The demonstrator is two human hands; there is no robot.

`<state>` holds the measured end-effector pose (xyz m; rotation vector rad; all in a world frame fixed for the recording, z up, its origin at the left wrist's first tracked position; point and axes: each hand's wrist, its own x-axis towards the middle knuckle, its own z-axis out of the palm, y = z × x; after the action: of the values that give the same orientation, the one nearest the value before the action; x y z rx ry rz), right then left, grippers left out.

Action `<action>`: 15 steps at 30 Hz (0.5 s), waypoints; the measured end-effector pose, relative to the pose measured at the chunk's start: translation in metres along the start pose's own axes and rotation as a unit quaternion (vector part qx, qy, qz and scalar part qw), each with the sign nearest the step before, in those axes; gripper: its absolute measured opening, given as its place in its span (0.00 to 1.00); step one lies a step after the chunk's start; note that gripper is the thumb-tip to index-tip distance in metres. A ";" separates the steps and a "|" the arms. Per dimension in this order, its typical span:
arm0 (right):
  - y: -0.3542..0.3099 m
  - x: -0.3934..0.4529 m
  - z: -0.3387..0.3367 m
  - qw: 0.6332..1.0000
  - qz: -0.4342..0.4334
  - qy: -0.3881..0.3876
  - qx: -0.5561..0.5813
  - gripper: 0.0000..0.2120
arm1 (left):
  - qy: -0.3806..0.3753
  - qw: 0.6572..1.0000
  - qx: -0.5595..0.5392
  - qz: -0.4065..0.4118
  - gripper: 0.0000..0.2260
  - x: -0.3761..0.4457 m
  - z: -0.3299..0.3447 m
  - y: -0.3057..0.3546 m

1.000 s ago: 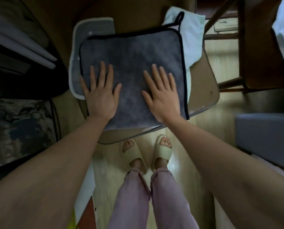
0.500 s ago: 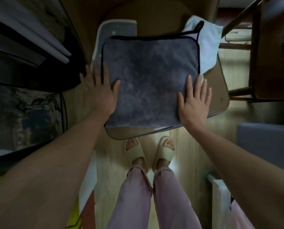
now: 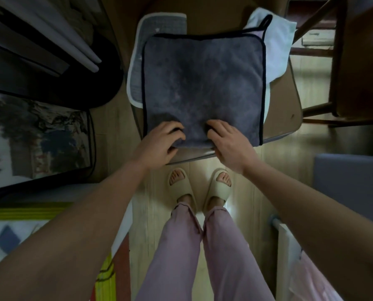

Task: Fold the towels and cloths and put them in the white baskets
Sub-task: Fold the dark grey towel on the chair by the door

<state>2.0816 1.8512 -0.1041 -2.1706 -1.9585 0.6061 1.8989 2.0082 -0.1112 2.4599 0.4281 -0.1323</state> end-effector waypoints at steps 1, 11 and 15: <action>0.002 -0.001 0.000 1.000 0.003 0.003 0.005 0.18 | -0.001 1.000 0.001 -0.004 0.13 0.000 0.001 -0.001; 0.015 0.009 -0.028 0.954 0.177 0.087 0.226 0.03 | 0.095 0.972 -0.160 -0.140 0.03 0.004 -0.014 0.005; 0.022 0.012 -0.043 0.925 0.238 0.072 0.289 0.03 | 0.107 0.963 -0.189 -0.160 0.04 0.013 -0.024 0.001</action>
<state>2.1200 1.8669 -0.0757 -2.1921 -0.9881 0.9175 1.9112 2.0257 -0.0941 2.0216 0.8602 0.0782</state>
